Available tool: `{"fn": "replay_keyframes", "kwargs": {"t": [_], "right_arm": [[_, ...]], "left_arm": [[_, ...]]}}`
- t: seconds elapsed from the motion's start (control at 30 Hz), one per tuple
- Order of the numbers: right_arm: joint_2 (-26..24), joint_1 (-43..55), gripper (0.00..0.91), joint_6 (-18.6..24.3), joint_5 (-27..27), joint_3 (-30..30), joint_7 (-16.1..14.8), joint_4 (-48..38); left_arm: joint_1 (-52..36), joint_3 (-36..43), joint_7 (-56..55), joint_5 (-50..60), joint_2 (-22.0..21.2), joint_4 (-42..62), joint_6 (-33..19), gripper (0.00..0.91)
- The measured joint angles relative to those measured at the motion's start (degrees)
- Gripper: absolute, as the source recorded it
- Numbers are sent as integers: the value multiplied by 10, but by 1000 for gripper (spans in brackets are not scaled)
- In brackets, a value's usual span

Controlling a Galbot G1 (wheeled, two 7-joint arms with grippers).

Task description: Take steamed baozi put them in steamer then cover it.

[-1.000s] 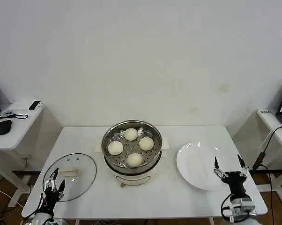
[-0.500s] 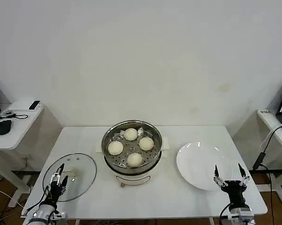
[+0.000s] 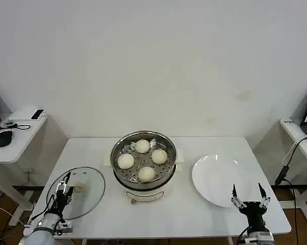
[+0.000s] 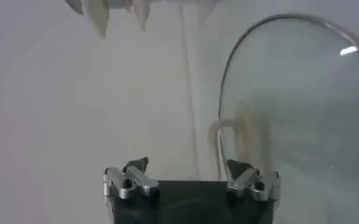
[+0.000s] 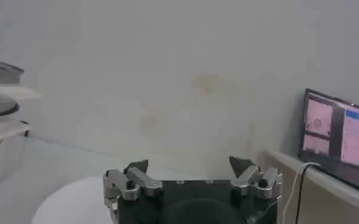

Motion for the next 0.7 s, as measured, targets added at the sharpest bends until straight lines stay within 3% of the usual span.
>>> {"fn": "replay_keyframes", "kwargs": {"t": [0.1, 0.13, 0.2, 0.7], "right_arm": [[3, -3, 907, 1, -3, 0, 0, 0], [3, -4, 907, 2, -3, 0, 0, 0], [5, -6, 907, 2, -4, 0, 0, 0], [11, -7, 907, 2, -12, -10, 0, 0]], "left_arm": [[-15, 8, -2, 0, -2, 14, -1, 907], [-20, 10, -2, 0, -3, 19, -1, 433], [-30, 15, -2, 0, -3, 28, -3, 0], [-64, 19, -6, -2, -5, 70, -19, 0]]}}
